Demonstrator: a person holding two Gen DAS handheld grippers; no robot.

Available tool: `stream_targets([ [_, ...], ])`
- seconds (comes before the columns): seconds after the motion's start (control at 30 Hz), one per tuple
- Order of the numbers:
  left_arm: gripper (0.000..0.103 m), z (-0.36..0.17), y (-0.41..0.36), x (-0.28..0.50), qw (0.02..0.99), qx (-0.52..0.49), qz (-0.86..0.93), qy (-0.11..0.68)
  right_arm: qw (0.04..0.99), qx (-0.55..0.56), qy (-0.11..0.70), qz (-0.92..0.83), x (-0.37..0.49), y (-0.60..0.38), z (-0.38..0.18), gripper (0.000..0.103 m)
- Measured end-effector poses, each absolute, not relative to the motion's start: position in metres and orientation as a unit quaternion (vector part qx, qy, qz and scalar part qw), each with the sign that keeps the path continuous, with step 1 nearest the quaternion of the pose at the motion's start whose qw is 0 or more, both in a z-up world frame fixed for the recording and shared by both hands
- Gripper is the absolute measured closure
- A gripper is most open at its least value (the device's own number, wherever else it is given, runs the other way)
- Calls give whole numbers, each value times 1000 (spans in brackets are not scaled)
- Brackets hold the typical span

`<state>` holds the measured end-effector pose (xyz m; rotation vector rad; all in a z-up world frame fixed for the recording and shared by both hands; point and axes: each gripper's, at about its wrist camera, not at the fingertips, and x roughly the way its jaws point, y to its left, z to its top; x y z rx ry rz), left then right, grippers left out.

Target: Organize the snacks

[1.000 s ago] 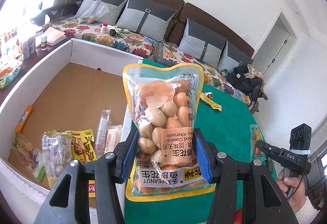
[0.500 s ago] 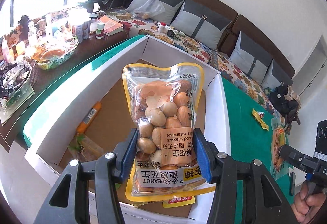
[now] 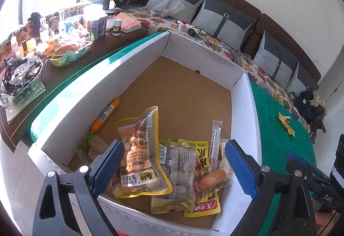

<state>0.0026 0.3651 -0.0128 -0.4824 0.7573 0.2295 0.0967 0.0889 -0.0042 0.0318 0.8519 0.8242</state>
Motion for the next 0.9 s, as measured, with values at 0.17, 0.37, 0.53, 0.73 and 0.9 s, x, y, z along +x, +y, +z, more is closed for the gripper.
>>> stream_targets([
  [0.17,9,7,318,8,910,-214,83,347,886,-70,354,292,101,-2,-39,23],
  [0.37,8,28,217,41,921,-170,-7,349,903,-137,382,144,123,-135,-96,23],
  [0.53,4,15,112,84,911,-125,-89,382,920,-95,378,40,128,-224,-103,23],
  [0.73,4,-46,8,133,894,-54,-123,427,914,-43,403,-8,141,-274,-111,23],
  [0.9,4,-95,-33,168,885,-7,-103,455,906,-57,418,-24,147,-295,-116,23],
])
